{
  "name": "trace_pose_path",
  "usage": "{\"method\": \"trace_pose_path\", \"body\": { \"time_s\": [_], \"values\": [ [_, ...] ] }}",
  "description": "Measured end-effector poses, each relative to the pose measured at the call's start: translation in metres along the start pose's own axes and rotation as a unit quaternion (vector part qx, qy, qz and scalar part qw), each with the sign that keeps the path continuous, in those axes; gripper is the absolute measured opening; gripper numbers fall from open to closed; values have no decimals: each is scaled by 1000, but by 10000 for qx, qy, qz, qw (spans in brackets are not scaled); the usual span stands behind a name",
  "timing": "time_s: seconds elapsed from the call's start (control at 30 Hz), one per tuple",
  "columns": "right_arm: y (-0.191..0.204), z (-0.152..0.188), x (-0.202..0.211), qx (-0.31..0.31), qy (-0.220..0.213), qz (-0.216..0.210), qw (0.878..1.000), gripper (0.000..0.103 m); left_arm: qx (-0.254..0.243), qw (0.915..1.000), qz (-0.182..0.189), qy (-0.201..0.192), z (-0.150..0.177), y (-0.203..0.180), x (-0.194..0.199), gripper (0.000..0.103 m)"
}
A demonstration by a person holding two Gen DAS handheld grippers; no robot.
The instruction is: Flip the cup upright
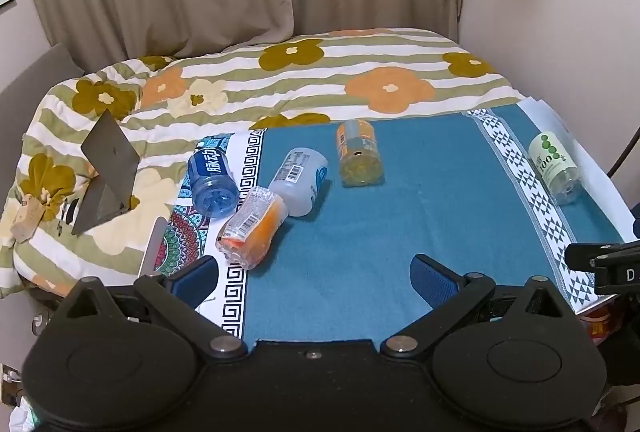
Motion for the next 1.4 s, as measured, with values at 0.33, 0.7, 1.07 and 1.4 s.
{"method": "trace_pose_path", "body": {
  "time_s": [0.33,0.7,1.07,1.4],
  "values": [
    [-2,-1,-1,-51,14,28,10000,103,-9,10000,5,-12,0,-1,0,103],
    [-1,-2,-2,-54,0,29,10000,103,2,10000,33,-18,-3,-2,-1,103],
    [-1,-4,-1,-52,11,47,10000,103,-14,10000,81,-15,-8,-1,-1,103],
    [0,-6,0,-57,1,72,10000,103,7,10000,85,-42,-8,1,0,103]
  ]
}}
Point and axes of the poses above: each gripper's, at about its wrist camera, not at the fingertips, and x roughly against the way its jaws point, y to its left, z to its underside, the point moved 4 cm from there along -x, roughly the way its jaws point, and after that the axes turned 8 degrees about -x, right-handed, at the moved point
